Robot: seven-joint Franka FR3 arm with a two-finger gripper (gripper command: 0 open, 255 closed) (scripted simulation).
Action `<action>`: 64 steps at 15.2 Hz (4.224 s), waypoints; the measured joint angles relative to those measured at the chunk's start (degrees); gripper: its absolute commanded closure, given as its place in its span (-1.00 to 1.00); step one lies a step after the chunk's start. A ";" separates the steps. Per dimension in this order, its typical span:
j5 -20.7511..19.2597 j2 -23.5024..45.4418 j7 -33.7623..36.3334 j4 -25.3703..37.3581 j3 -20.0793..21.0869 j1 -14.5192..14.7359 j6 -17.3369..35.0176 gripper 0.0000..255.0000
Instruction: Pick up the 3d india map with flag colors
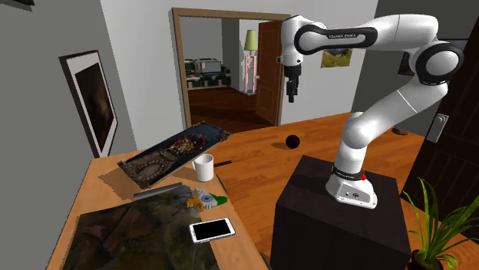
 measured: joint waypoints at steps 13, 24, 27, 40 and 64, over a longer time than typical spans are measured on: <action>11.85 4.74 16.88 -8.10 9.92 3.14 13.84 -1.00; 18.94 20.66 33.00 -5.97 21.02 4.53 31.20 -1.00; 19.08 25.92 37.56 -4.22 23.81 4.51 35.87 -1.00; 4.65 55.40 62.89 12.47 29.33 7.89 51.71 -1.00; -5.35 73.03 74.41 25.92 23.67 16.48 58.19 1.00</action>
